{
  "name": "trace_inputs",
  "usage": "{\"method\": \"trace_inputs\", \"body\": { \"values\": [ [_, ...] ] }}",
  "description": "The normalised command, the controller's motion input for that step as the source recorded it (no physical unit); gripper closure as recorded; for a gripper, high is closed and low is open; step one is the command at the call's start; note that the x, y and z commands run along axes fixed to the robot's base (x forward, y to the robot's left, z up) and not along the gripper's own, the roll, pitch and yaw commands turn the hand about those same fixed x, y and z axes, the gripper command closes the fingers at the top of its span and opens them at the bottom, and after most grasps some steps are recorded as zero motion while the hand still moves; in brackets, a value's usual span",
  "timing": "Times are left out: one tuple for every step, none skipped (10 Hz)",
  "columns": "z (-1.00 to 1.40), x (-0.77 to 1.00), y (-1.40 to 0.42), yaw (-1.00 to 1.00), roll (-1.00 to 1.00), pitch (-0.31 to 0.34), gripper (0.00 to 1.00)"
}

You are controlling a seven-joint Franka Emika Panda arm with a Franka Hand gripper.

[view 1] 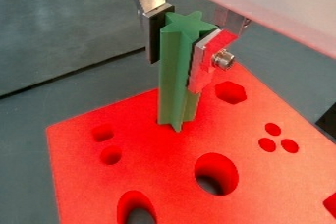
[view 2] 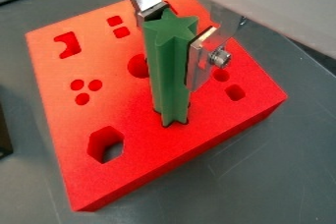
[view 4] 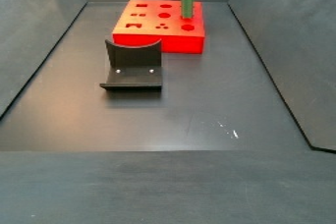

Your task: Insert the star object.

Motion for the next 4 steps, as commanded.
{"method": "trace_inputs", "body": {
  "values": [
    [-1.0, -0.07, -0.13, -0.13, 0.0, -0.049, 1.0],
    [-0.91, 0.0, -0.06, -0.12, 0.0, -0.011, 1.0],
    [0.0, 0.0, 0.01, 0.0, -0.03, 0.0, 1.0],
    [0.0, 0.0, 0.0, 0.0, 0.0, 0.0, 1.0]
  ]
}}
